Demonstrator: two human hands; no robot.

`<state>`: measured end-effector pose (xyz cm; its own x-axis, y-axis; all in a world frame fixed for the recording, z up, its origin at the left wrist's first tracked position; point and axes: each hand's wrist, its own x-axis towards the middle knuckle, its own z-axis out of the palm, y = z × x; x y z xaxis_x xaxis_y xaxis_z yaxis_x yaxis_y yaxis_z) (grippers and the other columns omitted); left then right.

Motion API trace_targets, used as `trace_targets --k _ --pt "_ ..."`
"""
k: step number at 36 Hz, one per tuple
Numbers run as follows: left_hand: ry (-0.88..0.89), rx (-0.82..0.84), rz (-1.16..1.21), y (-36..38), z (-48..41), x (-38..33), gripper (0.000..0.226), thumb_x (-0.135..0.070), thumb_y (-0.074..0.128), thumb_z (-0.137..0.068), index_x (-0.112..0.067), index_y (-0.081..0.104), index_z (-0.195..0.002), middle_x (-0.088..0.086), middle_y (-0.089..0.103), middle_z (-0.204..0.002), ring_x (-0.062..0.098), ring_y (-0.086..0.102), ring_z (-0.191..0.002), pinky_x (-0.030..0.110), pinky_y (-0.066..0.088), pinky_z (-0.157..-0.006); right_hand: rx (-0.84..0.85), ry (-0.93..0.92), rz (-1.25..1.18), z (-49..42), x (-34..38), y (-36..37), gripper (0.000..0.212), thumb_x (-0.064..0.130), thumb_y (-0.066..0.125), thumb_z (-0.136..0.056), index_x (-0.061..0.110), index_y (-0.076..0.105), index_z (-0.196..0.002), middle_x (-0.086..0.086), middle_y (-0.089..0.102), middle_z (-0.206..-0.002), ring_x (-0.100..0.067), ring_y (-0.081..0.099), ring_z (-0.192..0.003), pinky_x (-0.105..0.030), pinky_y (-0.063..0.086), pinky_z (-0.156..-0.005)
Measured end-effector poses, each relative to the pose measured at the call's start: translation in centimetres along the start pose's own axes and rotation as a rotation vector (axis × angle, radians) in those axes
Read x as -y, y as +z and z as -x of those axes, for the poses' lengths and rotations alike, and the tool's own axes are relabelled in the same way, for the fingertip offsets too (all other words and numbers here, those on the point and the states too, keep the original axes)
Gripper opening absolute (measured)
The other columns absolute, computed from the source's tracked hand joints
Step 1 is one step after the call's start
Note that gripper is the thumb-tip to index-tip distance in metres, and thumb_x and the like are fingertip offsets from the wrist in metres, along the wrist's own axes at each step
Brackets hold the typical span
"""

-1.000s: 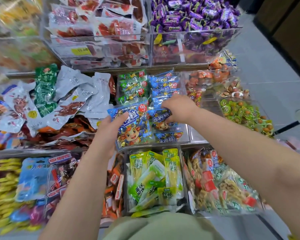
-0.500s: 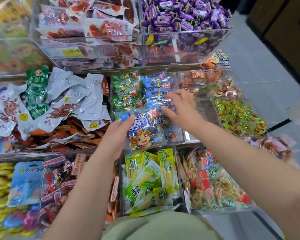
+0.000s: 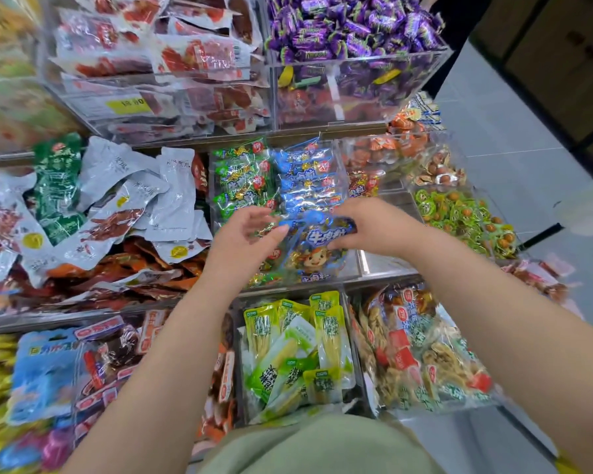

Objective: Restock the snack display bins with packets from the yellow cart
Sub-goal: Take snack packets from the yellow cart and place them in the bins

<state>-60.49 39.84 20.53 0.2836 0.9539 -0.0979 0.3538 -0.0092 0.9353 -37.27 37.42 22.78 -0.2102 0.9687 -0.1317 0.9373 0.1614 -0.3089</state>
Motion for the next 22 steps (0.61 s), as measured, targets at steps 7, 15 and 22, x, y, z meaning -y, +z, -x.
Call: trace_targets --k 7,15,22 --pt "0.148 0.240 -0.978 0.1 -1.5 2.2 0.129 -0.089 0.049 -0.058 -0.020 -0.004 -0.154 0.007 -0.011 -0.161 0.026 -0.017 -0.147 0.044 -0.006 -0.115 0.027 0.070 0.154 -1.2 -1.3 -2.3 0.053 0.044 0.065 -0.083 0.016 0.053 -0.127 -0.006 0.060 -0.123 -0.025 0.054 -0.109 -0.028 0.041 -0.076" --pt "0.191 0.191 -1.270 1.8 -1.6 4.9 0.122 -0.086 0.045 -0.070 -0.019 -0.017 -0.151 0.013 -0.015 -0.160 0.034 -0.016 -0.147 0.050 -0.018 -0.111 0.036 0.087 0.446 -2.0 1.7 3.7 0.038 0.033 0.060 -0.086 0.009 0.053 -0.115 -0.011 0.052 -0.112 -0.031 0.046 -0.109 -0.041 0.041 -0.087" --pt "0.191 0.240 -1.319 0.9 -2.0 5.2 0.134 -0.083 0.055 -0.065 -0.016 -0.025 -0.148 0.008 -0.019 -0.160 0.029 -0.017 -0.147 0.045 -0.021 -0.109 -0.229 -0.067 0.406 -1.5 0.9 4.5 0.027 0.029 0.076 -0.072 0.012 0.069 -0.092 -0.014 0.034 -0.148 -0.034 0.021 -0.140 -0.052 0.009 -0.113"
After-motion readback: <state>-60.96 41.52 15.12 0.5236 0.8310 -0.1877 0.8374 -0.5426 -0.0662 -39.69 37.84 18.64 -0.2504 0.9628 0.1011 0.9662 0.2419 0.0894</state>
